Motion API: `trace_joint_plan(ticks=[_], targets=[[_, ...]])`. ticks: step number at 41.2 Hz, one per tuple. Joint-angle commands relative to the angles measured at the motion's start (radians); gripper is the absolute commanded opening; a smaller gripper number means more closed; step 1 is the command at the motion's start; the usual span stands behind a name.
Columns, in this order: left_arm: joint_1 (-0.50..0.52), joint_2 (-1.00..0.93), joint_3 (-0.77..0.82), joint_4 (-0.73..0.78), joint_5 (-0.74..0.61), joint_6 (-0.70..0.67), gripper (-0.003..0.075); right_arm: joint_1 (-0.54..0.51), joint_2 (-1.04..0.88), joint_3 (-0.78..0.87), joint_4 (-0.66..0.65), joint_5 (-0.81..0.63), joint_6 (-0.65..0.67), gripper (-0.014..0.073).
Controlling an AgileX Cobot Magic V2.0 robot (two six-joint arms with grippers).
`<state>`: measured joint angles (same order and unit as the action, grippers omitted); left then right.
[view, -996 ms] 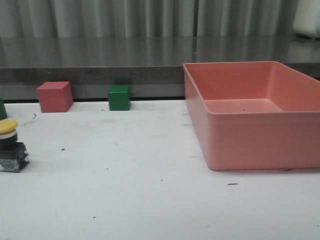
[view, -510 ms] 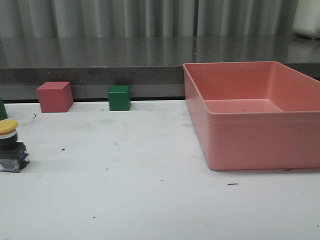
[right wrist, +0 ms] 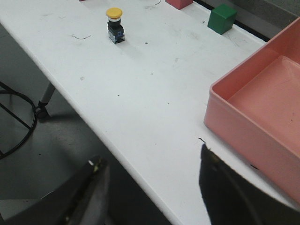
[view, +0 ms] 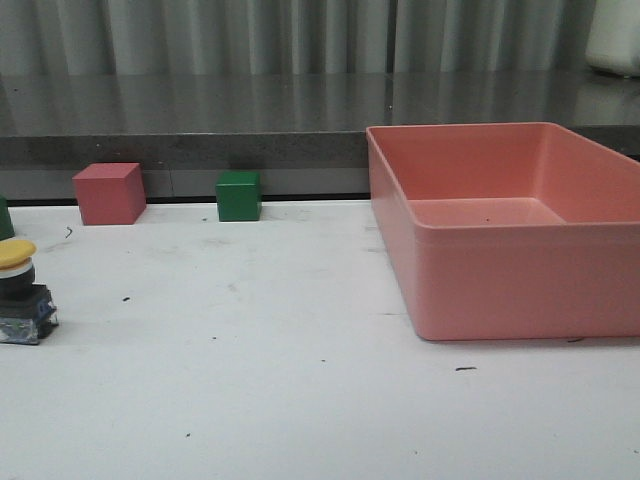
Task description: Place and stand button with both arms
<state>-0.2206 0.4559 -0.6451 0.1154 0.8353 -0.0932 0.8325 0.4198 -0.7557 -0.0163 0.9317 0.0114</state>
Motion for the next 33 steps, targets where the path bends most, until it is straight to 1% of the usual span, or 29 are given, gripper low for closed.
trace_joint_plan(ticks=[1,33], targets=[[0.004,0.005,-0.036,-0.003,-0.06,-0.011,0.0421,0.0,0.006,-0.025,-0.011,-0.075,-0.006,0.0447],[0.004,0.005,-0.036,-0.003,-0.049,-0.011,0.0421,0.0,0.007,-0.025,-0.011,-0.078,-0.006,0.0447]])
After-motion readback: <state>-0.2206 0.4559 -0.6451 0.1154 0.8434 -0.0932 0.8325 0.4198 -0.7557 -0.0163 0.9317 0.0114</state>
